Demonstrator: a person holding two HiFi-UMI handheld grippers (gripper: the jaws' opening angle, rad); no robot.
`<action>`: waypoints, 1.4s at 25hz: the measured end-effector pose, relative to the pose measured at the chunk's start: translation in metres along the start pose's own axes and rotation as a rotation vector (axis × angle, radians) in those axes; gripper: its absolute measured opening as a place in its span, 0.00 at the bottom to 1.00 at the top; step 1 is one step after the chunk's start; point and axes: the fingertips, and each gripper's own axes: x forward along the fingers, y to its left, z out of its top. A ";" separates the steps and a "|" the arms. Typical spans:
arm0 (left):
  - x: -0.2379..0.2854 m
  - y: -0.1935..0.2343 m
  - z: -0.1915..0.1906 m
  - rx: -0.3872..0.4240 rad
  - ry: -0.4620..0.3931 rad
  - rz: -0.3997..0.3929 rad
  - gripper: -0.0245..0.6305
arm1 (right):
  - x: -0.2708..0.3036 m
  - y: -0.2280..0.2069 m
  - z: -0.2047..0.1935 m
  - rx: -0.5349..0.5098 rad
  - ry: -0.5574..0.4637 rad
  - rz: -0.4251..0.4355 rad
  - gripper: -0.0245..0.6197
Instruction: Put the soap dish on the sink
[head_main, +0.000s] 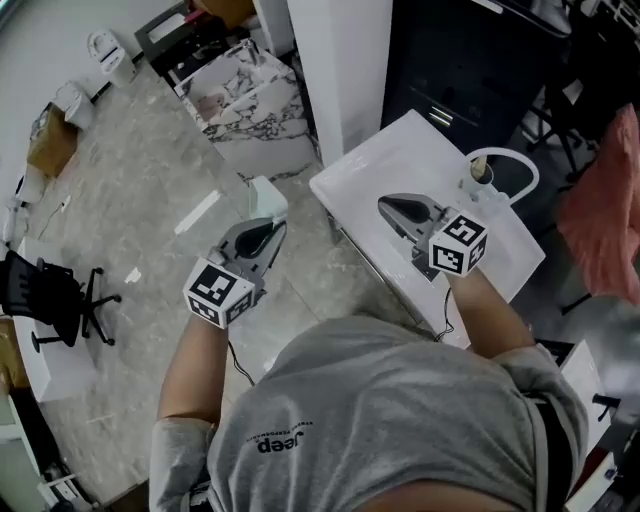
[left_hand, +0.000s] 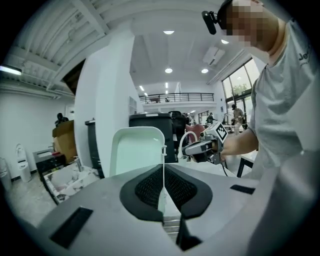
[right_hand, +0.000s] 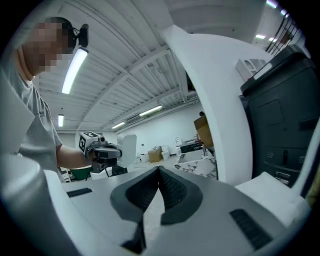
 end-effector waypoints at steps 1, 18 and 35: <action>0.022 -0.006 0.003 0.010 0.007 -0.035 0.06 | -0.015 -0.012 -0.003 0.011 -0.007 -0.031 0.13; 0.305 -0.228 0.035 0.325 0.116 -0.686 0.06 | -0.269 -0.133 -0.066 0.173 -0.133 -0.483 0.13; 0.437 -0.412 -0.050 0.644 0.305 -1.072 0.06 | -0.450 -0.139 -0.153 0.325 -0.210 -0.856 0.13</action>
